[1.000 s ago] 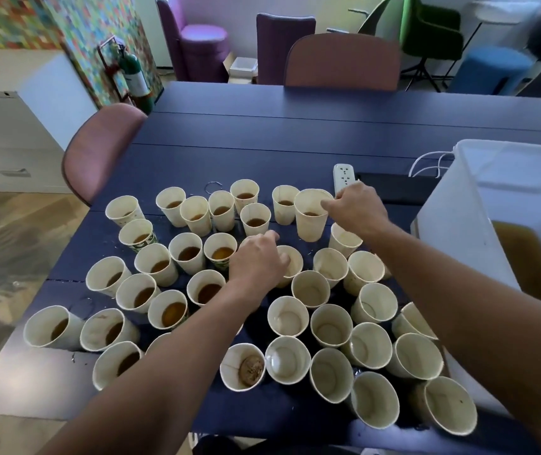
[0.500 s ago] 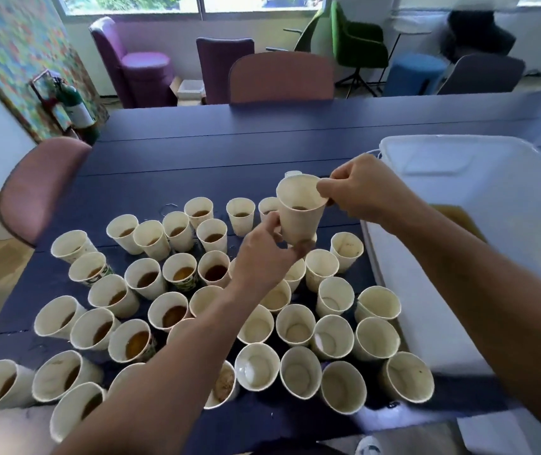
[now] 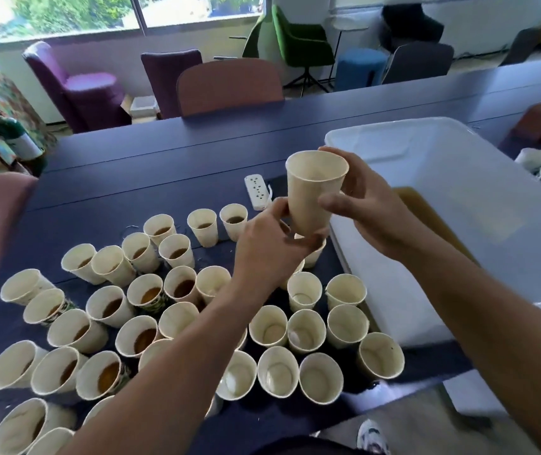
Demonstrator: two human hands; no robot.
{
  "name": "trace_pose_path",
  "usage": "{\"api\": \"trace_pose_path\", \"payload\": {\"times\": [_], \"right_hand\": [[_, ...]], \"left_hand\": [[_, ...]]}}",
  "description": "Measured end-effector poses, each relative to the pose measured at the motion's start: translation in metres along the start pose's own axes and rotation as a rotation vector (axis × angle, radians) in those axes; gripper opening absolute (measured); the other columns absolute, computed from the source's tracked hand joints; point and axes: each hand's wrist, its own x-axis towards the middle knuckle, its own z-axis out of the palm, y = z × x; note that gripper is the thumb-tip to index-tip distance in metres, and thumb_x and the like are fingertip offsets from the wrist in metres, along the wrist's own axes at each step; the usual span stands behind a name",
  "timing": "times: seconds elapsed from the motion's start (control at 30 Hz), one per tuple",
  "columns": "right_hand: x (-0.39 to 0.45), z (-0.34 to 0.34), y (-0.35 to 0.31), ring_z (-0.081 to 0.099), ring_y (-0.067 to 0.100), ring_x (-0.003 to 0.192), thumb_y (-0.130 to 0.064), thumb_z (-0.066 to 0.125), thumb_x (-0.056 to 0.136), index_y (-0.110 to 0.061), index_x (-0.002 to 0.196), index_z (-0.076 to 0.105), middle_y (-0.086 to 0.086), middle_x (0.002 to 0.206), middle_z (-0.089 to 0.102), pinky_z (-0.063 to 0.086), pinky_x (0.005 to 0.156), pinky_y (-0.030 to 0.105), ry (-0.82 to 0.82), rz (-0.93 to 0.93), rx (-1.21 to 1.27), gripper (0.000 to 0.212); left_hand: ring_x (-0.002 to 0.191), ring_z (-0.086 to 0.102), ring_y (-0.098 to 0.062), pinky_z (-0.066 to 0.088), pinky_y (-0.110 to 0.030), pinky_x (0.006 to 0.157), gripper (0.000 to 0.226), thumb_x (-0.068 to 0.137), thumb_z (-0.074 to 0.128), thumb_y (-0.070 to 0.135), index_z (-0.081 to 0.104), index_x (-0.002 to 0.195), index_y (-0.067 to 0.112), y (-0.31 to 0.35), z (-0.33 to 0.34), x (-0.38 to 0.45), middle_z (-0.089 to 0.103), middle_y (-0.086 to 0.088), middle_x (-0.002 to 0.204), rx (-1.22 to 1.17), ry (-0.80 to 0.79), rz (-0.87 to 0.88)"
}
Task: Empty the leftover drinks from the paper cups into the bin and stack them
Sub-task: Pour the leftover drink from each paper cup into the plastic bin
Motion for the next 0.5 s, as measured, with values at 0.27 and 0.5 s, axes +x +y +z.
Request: {"api": "trace_pose_path", "payload": {"times": [0.27,0.5], "right_hand": [[-0.017,-0.011,0.007,0.067,0.013,0.085,-0.005,0.078,0.069,-0.009,0.112,0.061,-0.002,0.088,0.072,0.052,0.073,0.024,0.114,-0.032,0.083,0.046],[-0.028,-0.037,0.001,0.064,0.011,0.096,-0.039,0.082,0.061,-0.015,0.124,0.057,-0.003,0.104,0.068,0.053,0.076,0.023,0.271,-0.043,-0.132,0.072]], "left_hand": [[0.079,0.059,-0.007,0.046,-0.027,0.070,0.039,0.072,0.084,0.050,0.055,0.092,0.035,0.020,0.029,-0.005,0.060,0.015,0.077,-0.015,-0.086,0.048],[0.101,0.058,-0.010,0.051,-0.034,0.089,0.069,0.075,0.081,0.058,0.055,0.134,0.033,0.024,0.049,-0.008,0.062,0.015,0.120,0.042,-0.271,0.027]]}}
